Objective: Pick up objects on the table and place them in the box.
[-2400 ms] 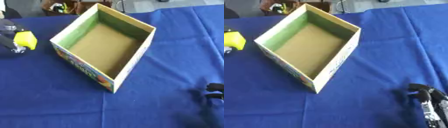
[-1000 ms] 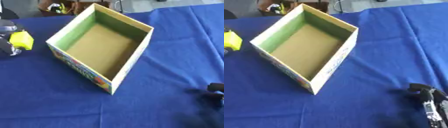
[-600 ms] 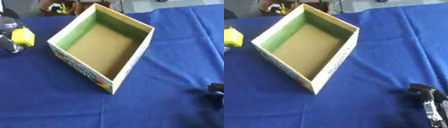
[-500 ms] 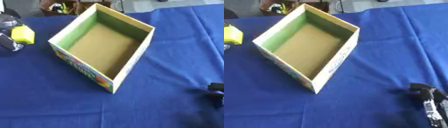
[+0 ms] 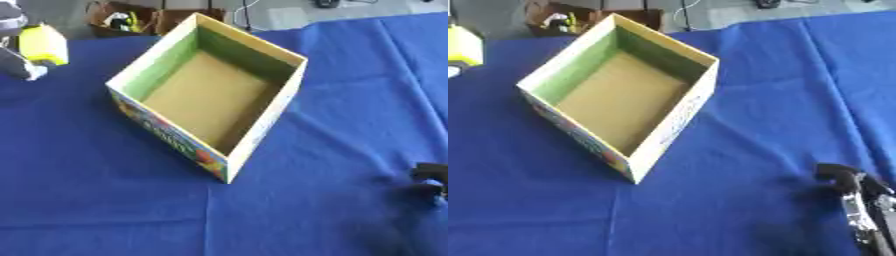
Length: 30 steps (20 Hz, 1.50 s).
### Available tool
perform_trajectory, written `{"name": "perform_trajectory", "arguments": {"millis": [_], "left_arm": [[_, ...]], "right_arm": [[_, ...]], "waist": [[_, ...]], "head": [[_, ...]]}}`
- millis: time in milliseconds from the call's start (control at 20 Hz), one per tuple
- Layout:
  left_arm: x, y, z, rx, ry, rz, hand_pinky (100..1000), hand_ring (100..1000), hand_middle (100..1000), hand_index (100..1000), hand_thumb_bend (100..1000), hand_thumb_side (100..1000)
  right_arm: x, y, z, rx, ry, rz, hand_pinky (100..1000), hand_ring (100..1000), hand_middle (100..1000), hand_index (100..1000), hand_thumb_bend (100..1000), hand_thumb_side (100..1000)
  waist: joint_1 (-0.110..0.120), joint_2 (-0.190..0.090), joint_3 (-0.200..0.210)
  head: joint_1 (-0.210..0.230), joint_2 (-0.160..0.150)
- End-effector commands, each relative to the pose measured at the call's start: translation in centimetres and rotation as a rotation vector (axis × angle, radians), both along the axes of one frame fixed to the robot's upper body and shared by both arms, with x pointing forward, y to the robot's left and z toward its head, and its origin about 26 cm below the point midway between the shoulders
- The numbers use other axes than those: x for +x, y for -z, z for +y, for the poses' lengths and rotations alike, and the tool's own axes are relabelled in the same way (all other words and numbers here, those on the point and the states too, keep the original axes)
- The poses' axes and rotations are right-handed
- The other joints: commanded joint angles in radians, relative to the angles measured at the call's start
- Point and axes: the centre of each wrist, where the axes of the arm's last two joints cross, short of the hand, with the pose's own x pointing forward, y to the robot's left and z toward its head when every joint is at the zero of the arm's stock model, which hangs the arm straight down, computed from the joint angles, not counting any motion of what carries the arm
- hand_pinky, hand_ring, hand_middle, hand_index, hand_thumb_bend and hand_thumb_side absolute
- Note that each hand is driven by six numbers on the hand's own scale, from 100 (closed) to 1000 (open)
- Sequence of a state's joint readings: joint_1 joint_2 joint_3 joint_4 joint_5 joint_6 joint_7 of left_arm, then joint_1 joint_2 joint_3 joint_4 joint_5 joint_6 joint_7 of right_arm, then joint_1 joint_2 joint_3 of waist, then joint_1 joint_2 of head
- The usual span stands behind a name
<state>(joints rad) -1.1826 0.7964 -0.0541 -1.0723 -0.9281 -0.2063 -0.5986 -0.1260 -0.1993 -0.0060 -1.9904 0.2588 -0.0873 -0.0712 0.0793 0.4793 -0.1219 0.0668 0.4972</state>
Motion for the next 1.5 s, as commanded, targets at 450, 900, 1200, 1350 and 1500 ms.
{"name": "perform_trajectory", "arguments": {"millis": [450, 900, 1200, 1350, 1500], "left_arm": [[-0.4, -2.9, -8.4, 0.055, 0.208, -0.121, 100, 349, 395, 627, 100, 299], [-0.1, -2.2, -13.8, 0.063, 0.339, -0.074, 103, 352, 403, 634, 100, 294], [0.7, -0.9, -15.0, 0.088, 0.345, -0.013, 104, 353, 404, 632, 100, 293], [1.1, -0.2, -15.6, 0.111, 0.344, 0.02, 107, 356, 408, 632, 100, 290], [1.6, 0.6, -16.1, 0.131, 0.341, 0.057, 109, 357, 410, 632, 100, 288]], "right_arm": [[-0.2, -0.4, -0.6, 0.009, -0.013, 0.005, 671, 771, 609, 748, 100, 935], [0.1, -1.0, -0.7, 0.011, -0.045, -0.031, 672, 773, 612, 749, 100, 935], [0.4, -1.8, -1.1, 0.022, -0.05, -0.124, 674, 769, 611, 746, 100, 926], [0.4, -2.0, -1.2, 0.028, -0.044, -0.156, 676, 766, 609, 745, 100, 918], [0.5, -2.2, -1.2, 0.034, -0.039, -0.168, 677, 766, 608, 744, 100, 917]], "waist": [[0.005, -0.079, 0.004], [0.013, -0.095, -0.009], [0.018, -0.095, -0.024], [0.019, -0.094, -0.031], [0.02, -0.094, -0.037]], "head": [[-0.013, 0.076], [-0.004, 0.082], [0.002, 0.076], [0.004, 0.073], [0.005, 0.073]]}}
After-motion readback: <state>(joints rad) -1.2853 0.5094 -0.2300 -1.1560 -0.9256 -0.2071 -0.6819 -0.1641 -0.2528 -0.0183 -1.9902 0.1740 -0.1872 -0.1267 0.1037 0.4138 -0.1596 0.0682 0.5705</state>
